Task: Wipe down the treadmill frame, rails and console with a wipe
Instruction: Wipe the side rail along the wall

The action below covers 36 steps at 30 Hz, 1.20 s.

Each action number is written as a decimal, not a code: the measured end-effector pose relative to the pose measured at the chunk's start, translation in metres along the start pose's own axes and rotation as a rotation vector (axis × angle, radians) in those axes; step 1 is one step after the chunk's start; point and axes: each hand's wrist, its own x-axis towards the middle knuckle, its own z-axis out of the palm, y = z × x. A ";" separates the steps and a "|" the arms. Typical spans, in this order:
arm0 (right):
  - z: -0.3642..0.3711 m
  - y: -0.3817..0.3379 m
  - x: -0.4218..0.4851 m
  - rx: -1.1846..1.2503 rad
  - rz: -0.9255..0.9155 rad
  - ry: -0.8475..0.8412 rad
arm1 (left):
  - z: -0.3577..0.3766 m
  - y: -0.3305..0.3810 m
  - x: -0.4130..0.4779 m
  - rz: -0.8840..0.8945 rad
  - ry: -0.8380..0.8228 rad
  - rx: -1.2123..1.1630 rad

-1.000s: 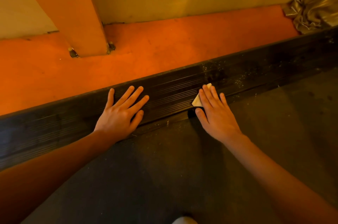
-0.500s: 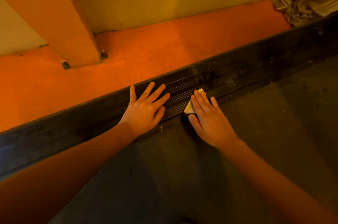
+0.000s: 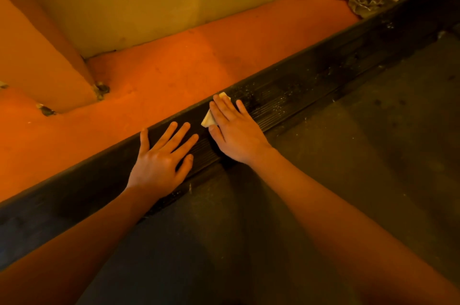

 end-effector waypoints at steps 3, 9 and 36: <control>0.006 0.008 -0.032 0.009 -0.035 -0.006 | -0.001 0.001 0.001 -0.018 0.009 -0.006; 0.008 0.031 -0.056 -0.064 -0.089 -0.044 | -0.002 0.002 0.001 -0.018 -0.002 0.019; 0.017 0.022 -0.042 0.066 -0.028 0.059 | 0.003 0.001 0.002 -0.028 -0.027 0.054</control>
